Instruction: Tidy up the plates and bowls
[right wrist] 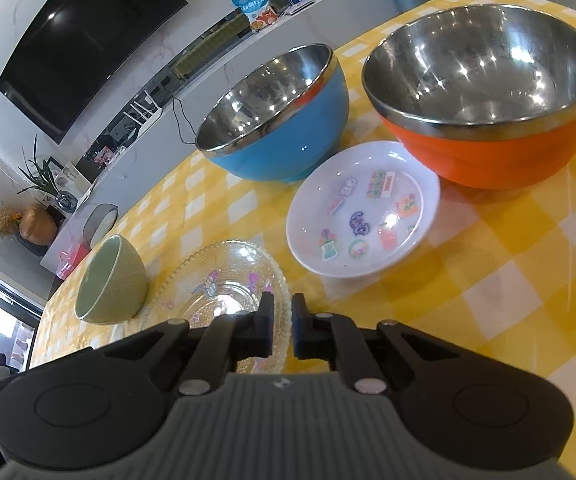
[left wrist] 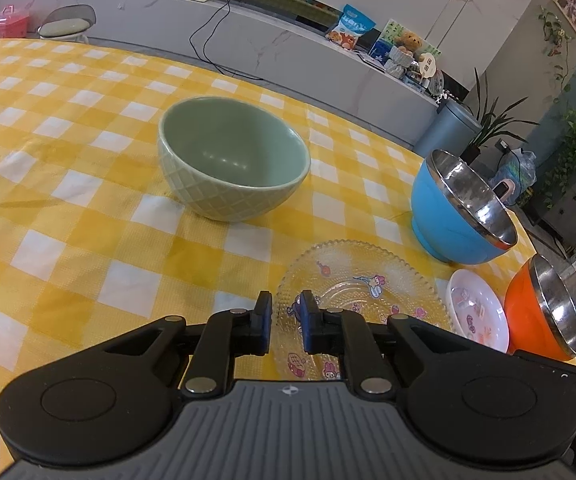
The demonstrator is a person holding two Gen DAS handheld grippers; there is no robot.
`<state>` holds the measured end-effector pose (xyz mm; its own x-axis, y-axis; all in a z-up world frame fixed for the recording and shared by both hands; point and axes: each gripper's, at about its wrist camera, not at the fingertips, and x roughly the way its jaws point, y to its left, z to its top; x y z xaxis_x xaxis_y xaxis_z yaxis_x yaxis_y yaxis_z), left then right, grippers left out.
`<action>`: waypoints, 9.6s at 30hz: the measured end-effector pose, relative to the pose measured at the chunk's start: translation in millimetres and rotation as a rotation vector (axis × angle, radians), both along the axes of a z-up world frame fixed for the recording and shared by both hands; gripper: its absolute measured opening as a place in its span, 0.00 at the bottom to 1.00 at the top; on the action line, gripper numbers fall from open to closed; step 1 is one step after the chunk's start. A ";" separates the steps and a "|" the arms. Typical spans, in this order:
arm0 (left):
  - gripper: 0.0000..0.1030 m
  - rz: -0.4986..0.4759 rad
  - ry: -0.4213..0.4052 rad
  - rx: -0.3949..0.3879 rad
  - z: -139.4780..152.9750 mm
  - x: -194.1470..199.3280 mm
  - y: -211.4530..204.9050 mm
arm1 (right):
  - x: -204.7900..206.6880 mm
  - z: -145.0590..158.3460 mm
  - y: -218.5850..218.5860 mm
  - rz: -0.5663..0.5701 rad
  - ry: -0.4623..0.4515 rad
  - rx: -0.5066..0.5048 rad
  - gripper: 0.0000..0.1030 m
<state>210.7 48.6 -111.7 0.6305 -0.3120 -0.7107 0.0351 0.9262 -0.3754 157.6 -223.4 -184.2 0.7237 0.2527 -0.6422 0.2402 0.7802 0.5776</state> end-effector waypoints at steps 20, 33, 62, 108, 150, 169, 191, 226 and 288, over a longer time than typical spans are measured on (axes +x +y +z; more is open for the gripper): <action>0.10 0.007 0.011 0.036 27.3 -28.4 1.1 | -25.0 7.2 -10.5 0.030 0.044 0.122 0.05; 0.10 0.044 0.047 0.100 54.7 -80.4 12.7 | -70.6 11.8 -1.9 0.089 0.059 0.195 0.05; 0.11 0.154 0.115 0.093 39.9 -147.5 55.9 | -105.6 14.2 52.2 0.305 0.043 0.046 0.05; 0.17 0.031 0.024 0.211 63.8 -144.8 16.2 | -104.3 41.5 62.1 0.333 -0.014 -0.319 0.31; 0.45 -0.134 -0.036 0.017 19.5 9.4 -130.1 | 1.5 6.5 -76.1 -0.143 0.087 -0.079 0.29; 0.07 -0.183 -0.001 0.124 2.1 15.9 -151.2 | 7.8 4.5 -71.9 -0.120 0.068 -0.104 0.01; 0.06 -0.018 0.043 0.190 59.5 -56.8 -79.3 | -26.1 35.1 -27.3 0.167 0.033 0.009 0.00; 0.09 0.154 0.265 0.150 45.6 -162.0 14.8 | -76.0 25.3 71.0 0.685 0.077 -0.102 0.01; 0.58 -0.207 -0.118 0.053 98.2 -50.5 -176.0 | -10.3 90.1 -134.0 -0.085 -0.042 -0.418 0.76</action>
